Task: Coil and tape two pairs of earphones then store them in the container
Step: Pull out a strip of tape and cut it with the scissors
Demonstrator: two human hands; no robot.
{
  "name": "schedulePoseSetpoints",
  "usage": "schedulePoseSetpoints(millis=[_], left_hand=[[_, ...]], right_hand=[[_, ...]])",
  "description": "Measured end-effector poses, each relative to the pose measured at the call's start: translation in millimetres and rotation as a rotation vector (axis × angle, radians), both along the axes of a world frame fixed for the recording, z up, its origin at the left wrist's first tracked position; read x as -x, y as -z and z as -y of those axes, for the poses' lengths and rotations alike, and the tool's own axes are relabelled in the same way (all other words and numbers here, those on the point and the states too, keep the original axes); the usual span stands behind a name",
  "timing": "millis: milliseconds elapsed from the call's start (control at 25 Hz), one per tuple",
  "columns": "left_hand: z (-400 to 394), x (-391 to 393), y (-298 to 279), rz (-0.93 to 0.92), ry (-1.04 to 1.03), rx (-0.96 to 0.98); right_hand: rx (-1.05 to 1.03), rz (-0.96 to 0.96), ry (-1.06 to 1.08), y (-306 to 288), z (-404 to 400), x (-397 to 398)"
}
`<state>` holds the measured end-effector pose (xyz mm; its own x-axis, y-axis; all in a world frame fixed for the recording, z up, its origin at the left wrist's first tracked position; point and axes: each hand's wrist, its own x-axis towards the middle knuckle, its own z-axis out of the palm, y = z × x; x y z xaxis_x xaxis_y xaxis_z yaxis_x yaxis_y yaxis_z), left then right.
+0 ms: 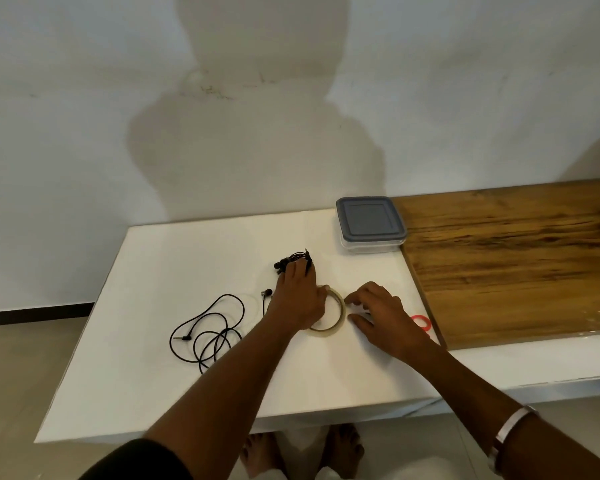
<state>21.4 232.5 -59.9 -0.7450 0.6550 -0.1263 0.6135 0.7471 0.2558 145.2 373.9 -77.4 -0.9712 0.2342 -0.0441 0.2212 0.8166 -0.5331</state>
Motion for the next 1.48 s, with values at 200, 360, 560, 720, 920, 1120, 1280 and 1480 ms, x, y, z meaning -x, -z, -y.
schedulePoseSetpoints(millis=[200, 360, 560, 720, 920, 1120, 1280, 1480], left_hand=[[-17.4, -6.9, 2.3, -0.038, -0.062, -0.021], [-11.5, 1.4, 0.2, 0.018, -0.029, -0.063], [5.3, 7.6, 2.5, 0.020, 0.023, -0.141], [10.8, 11.7, 5.4, 0.020, 0.033, -0.161], [14.4, 14.1, 1.1, 0.042, 0.059, -0.206], [18.3, 13.5, -4.0, -0.043, 0.084, -0.200], [25.3, 5.7, -1.9, -0.274, 0.105, -0.241], [30.4, -38.4, -1.6, 0.032, 0.112, -0.337]], right_hand=[[0.024, -0.011, -0.010, 3.1, -1.7, -0.1], [0.136, -0.074, 0.110, 0.7, 0.3, 7.1], [0.090, -0.007, 0.093, -3.2, 3.3, 16.1], [0.105, -0.018, 0.105, -3.2, 1.9, 15.8], [0.108, -0.026, 0.091, -2.2, 0.7, 16.3], [0.114, -0.005, 0.078, -5.6, 1.6, 19.3], [0.031, 0.032, 0.018, -8.0, 2.5, 23.8], [0.006, 0.011, 0.017, -9.1, -0.5, 21.7]])
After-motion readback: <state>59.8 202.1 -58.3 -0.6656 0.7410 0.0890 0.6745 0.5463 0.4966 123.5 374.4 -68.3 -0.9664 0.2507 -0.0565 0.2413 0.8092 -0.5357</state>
